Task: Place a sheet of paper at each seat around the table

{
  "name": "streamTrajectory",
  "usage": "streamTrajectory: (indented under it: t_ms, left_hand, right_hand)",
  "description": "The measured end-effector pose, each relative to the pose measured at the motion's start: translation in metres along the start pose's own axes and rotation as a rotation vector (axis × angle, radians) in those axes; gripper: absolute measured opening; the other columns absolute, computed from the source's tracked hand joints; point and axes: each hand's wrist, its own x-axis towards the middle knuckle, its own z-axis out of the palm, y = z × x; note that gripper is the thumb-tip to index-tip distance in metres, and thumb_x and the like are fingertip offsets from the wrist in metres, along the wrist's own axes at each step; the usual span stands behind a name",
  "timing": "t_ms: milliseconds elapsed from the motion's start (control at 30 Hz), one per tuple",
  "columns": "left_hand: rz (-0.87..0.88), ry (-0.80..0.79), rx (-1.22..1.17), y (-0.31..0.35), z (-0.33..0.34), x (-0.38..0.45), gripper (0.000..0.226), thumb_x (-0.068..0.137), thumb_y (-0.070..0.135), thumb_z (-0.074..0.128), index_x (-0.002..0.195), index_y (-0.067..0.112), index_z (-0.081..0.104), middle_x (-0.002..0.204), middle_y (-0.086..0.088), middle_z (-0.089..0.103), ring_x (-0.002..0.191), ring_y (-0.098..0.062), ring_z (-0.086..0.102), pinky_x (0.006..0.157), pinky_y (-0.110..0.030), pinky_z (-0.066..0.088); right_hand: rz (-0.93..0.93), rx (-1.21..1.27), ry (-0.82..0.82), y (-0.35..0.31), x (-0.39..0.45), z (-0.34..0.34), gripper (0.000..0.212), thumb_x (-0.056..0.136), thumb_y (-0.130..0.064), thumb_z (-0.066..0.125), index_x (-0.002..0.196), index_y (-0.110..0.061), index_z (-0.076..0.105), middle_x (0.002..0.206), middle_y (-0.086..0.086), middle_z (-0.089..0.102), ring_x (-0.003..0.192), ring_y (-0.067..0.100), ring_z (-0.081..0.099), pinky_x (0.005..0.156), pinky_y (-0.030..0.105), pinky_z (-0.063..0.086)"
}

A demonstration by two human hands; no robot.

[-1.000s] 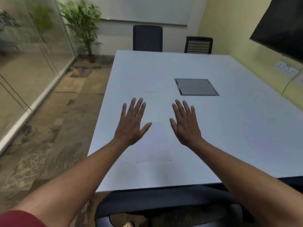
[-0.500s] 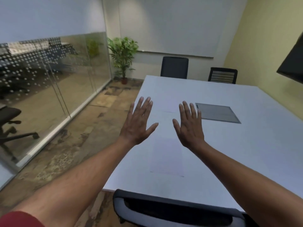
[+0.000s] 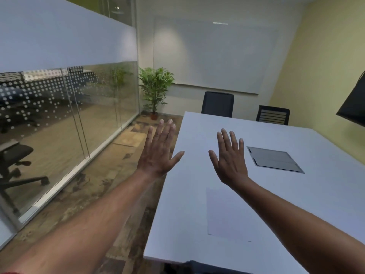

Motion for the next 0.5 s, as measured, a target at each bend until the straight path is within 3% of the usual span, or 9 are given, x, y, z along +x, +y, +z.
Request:
streamTrajectory:
  t_ms: [267, 500]
  left_hand:
    - [0.056, 0.007, -0.032, -0.13, -0.012, -0.002, 0.098, 0.103, 0.069, 0.039, 0.173, 0.011, 0.001, 0.183, -0.008, -0.004, 0.168, -0.026, -0.011, 0.135, -0.059, 0.001]
    - [0.118, -0.021, -0.059, -0.2, 0.004, 0.025, 0.098, 0.103, 0.07, 0.037, 0.173, 0.012, 0.002, 0.183, -0.006, -0.004, 0.168, -0.024, -0.011, 0.135, -0.059, 0.003]
  right_hand:
    - [0.08, 0.071, 0.073, -0.127, 0.048, 0.033, 0.09, 0.101, -0.068, -0.011, 0.17, -0.017, 0.017, 0.18, 0.006, 0.008, 0.166, 0.032, 0.004, 0.132, 0.061, 0.008]
    - [0.159, 0.058, 0.074, -0.154, 0.07, 0.064, 0.09, 0.102, -0.07, -0.008, 0.17, -0.017, 0.019, 0.18, 0.005, 0.006, 0.166, 0.031, 0.003, 0.131, 0.064, 0.011]
